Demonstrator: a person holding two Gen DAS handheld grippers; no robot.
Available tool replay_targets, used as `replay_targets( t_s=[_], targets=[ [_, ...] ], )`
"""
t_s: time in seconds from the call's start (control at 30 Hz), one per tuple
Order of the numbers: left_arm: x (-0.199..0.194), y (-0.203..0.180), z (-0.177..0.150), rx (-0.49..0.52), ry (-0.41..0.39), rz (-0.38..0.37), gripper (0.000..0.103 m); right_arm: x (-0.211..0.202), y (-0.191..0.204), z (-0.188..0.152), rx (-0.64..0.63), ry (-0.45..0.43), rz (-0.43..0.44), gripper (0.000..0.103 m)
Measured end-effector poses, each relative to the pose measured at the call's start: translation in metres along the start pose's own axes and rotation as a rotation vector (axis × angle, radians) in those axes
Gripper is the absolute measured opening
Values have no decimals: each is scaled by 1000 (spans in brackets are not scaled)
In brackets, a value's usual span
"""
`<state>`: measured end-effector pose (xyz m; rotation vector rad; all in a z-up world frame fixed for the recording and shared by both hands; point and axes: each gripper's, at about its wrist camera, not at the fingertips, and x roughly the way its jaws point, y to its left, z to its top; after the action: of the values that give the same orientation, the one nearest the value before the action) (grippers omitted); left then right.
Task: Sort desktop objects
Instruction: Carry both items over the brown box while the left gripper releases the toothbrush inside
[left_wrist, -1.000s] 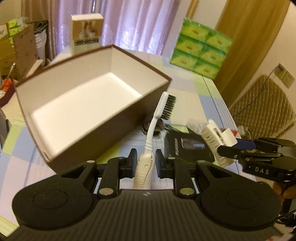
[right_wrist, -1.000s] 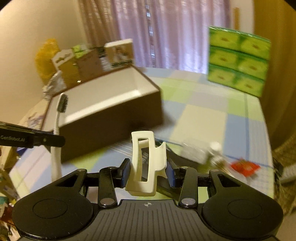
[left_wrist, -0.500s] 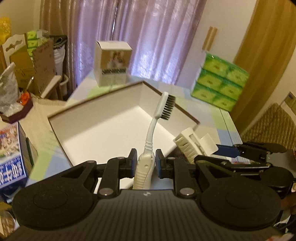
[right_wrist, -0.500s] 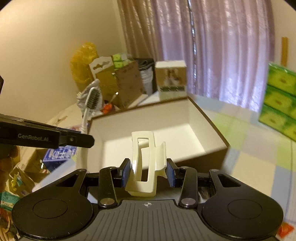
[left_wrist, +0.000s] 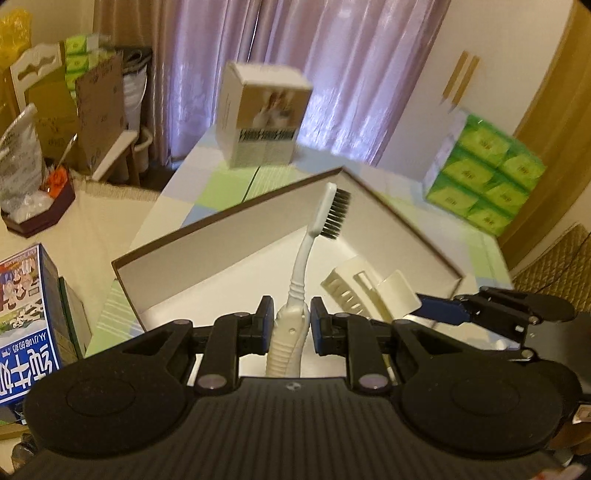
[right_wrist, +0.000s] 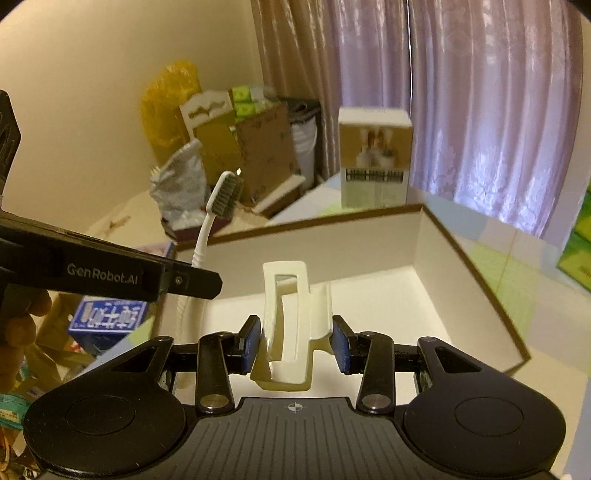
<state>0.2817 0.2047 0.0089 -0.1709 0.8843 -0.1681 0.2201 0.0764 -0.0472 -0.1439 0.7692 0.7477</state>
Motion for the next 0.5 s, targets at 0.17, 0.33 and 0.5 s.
replay_targets(
  t_s=[0.17,0.33,0.5],
  targets=[
    [37,24,5,-6,87,24,17,38,-6,1,36,68,-21,38],
    [70,41,2,-14,185,36,17,75,-5,-2,45,145,-45,38],
    [98,50,-4,-1,259,46,17,100,-9,-7,55,208,-75,38]
  ],
)
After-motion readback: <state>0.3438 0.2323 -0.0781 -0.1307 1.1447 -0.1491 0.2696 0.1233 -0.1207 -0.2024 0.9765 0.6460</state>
